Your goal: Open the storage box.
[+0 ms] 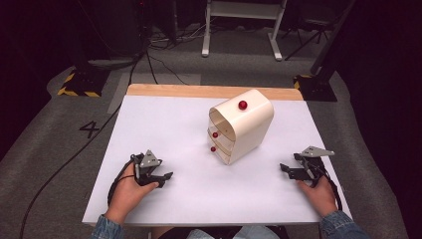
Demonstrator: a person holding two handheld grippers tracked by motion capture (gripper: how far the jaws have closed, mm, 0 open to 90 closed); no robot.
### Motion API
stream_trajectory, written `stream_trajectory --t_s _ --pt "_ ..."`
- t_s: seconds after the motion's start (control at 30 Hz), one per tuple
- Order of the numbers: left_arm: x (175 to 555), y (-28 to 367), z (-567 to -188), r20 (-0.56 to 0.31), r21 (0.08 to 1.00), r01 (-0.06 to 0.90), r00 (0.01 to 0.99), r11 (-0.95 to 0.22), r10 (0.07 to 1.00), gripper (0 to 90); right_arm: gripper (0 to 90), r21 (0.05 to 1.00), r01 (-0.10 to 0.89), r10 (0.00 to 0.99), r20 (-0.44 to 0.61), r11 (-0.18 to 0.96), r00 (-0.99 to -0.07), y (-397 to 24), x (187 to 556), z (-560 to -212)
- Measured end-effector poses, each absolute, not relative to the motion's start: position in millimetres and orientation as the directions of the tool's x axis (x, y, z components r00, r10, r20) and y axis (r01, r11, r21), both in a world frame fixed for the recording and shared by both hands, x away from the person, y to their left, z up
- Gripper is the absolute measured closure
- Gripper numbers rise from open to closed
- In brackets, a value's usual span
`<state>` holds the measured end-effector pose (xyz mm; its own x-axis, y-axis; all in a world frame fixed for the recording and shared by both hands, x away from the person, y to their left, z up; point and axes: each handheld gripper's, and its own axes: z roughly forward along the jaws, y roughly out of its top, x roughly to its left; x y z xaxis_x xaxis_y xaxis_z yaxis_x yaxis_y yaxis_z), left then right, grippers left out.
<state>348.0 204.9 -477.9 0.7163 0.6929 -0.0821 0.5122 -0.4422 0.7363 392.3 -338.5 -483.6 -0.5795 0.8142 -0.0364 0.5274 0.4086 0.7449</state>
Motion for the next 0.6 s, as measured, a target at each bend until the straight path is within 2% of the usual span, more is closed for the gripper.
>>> stream_trajectory --t_s 0.4,0.6 --pt "337 203 -441 -0.131 0.830 0.460 0.710 -0.316 0.692 38.8 23.0 0.745 0.527 0.814 -0.036 0.409 -0.580 -338 392 -484" --pt "341 198 -436 -0.108 0.874 0.398 0.719 -0.278 0.686 39.2 23.0 0.745 0.527 0.814 -0.036 0.409 -0.579 -338 392 -484"
